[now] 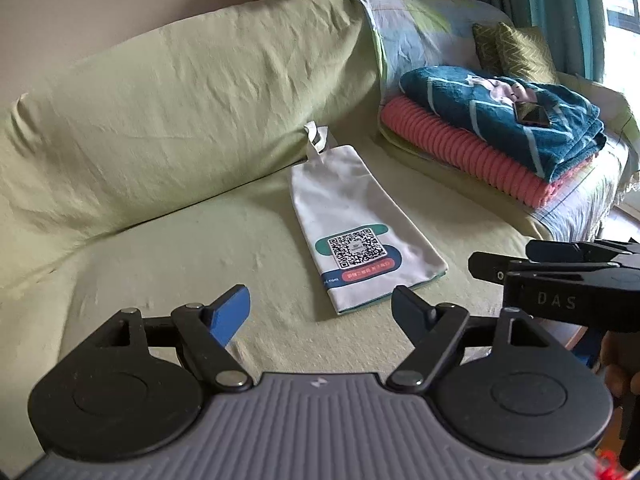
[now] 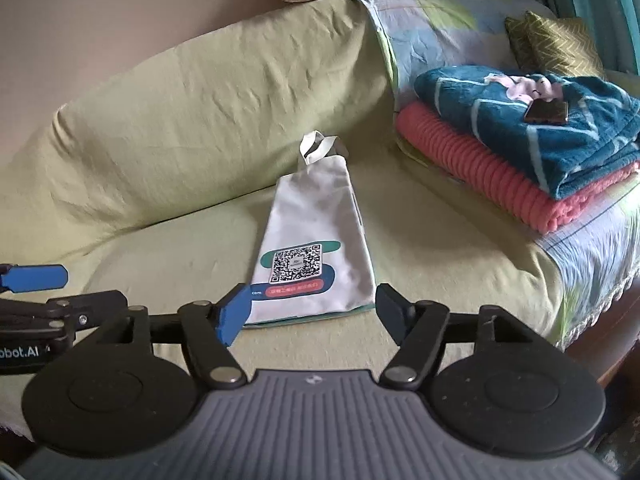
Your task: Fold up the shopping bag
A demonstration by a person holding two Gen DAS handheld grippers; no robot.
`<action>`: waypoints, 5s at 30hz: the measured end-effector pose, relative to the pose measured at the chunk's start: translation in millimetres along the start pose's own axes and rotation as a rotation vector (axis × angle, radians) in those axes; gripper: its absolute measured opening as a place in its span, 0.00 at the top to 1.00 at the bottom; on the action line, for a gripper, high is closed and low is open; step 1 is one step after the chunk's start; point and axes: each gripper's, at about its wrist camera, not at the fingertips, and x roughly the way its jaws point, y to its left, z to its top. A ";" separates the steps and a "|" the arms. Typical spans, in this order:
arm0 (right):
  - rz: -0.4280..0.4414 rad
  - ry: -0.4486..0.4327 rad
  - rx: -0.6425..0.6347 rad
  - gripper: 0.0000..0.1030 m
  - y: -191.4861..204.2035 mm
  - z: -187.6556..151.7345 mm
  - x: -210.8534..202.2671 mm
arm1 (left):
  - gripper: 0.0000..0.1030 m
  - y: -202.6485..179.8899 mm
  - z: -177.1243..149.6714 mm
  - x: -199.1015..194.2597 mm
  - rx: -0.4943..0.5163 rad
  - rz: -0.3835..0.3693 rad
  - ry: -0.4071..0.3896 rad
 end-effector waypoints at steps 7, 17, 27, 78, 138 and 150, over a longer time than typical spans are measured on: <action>-0.001 0.046 0.019 0.32 -4.4 2.0 17.8 | 0.19 -0.5 1.8 18.3 0.003 -0.001 0.048; -0.017 0.127 0.046 0.31 -25.0 2.5 62.3 | 0.18 -5.5 8.9 77.0 0.013 -0.019 0.162; -0.034 0.137 0.000 0.31 -39.7 5.6 103.5 | 0.18 -6.3 10.2 129.9 0.046 -0.072 0.224; 0.482 0.319 -0.881 0.92 -25.2 -10.7 167.3 | 0.91 23.2 -30.2 199.0 0.820 -0.474 0.080; 0.005 0.029 -0.850 0.96 35.9 -60.1 123.8 | 1.00 15.6 -14.8 209.0 0.612 -0.313 0.088; -0.029 0.097 -0.839 1.00 18.5 -70.7 171.8 | 1.00 17.6 -24.0 210.9 0.610 -0.294 0.029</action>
